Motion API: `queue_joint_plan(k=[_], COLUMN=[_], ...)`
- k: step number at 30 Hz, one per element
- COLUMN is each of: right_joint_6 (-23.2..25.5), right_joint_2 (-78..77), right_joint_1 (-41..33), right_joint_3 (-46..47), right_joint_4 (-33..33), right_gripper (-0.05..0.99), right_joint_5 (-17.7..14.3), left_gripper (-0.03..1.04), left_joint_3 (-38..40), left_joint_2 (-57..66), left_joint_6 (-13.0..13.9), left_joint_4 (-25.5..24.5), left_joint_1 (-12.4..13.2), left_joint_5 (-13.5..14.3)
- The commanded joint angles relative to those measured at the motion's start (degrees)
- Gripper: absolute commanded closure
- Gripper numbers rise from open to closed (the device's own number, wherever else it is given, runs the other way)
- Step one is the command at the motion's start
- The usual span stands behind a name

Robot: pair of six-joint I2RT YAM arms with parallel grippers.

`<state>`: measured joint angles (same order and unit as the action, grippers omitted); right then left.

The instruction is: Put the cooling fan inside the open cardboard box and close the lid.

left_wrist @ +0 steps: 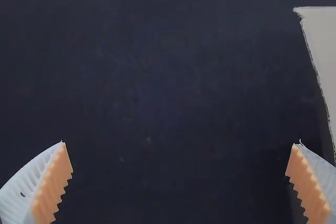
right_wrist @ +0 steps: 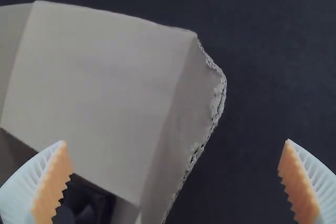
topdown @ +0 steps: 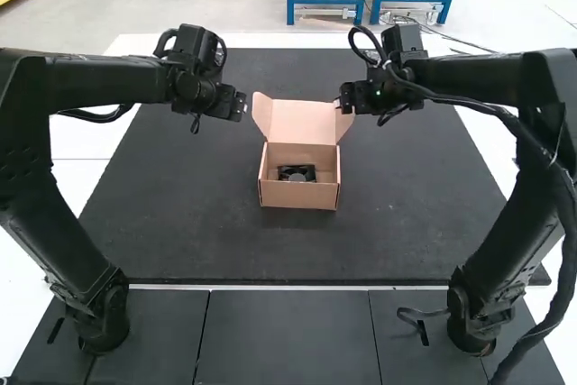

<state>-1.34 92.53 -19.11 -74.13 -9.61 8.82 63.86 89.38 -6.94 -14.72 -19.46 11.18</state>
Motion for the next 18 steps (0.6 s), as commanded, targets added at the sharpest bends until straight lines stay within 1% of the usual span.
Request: queue_joint_plan(k=[1, 5, 8, 11, 18], right_joint_6=[-0.4, -0.3, 0.0, 0.7, 0.6], right_joint_2=[0.9, 1.7, 2.1, 2.7, 3.7], right_joint_1=[0.7, 0.7, 1.1, 1.4, 2.0], right_joint_3=[-2.7, -4.0, -4.7, -5.2, -6.3], right_joint_4=[-0.1, -0.9, -1.3, -2.3, -5.3], right_gripper=[0.05, 0.08, 0.14, 0.23, 0.26], right_joint_5=[1.1, 1.8, 2.5, 3.4, 4.8], left_gripper=[0.05, 0.05, 0.05, 0.05, 0.05], left_joint_3=[1.7, 1.8, 2.4, 2.9, 3.5], left_joint_2=[0.5, 1.2, 1.8, 2.5, 2.9], left_joint_6=[-0.4, -0.4, -0.4, -0.4, -0.4], left_joint_4=[0.7, 1.4, 1.5, 1.6, 2.2], left_joint_1=[0.1, 0.0, 0.0, 0.0, 0.0], left_joint_5=[0.8, 0.8, 0.8, 0.8, 0.6])
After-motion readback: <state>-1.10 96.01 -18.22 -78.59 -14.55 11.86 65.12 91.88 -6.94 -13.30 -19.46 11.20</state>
